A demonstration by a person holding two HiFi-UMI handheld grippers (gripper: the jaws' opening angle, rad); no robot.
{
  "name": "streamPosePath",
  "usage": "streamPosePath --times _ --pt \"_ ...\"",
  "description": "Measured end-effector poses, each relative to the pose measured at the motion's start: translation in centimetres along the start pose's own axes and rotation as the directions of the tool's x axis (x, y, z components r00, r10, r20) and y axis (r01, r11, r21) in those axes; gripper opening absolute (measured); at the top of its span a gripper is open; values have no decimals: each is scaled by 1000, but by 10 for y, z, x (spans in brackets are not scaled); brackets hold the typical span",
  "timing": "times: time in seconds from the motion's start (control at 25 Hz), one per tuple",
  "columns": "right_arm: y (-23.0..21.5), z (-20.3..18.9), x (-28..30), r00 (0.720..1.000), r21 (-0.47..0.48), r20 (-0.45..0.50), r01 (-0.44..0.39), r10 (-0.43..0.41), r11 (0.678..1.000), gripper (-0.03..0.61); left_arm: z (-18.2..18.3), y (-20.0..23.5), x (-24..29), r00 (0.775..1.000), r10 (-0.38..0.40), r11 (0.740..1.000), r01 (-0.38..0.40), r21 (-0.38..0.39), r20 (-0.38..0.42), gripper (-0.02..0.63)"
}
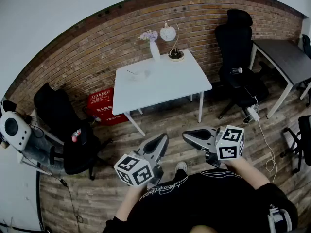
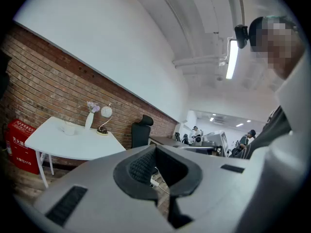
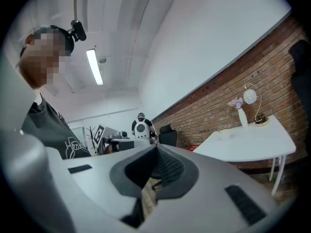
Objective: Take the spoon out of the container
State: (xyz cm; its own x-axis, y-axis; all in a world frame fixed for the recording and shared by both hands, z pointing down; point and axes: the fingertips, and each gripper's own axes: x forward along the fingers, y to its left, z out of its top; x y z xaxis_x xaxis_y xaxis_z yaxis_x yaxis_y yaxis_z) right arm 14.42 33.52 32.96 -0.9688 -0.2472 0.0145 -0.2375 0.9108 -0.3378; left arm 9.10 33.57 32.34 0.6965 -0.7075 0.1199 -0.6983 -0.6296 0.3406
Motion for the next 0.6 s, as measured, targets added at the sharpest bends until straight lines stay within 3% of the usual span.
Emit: streamPosePath --times 0.36,0.6 --pt "-15 -1 22 1000 -4 -12 -6 6 1000 -3 3 24 5 1000 -5 1000 5 -7 0 5" --pt "-46 3 52 999 0 -25 -23 23 1000 -3 12 64 17 1000 15 999 -14 -29 11 5"
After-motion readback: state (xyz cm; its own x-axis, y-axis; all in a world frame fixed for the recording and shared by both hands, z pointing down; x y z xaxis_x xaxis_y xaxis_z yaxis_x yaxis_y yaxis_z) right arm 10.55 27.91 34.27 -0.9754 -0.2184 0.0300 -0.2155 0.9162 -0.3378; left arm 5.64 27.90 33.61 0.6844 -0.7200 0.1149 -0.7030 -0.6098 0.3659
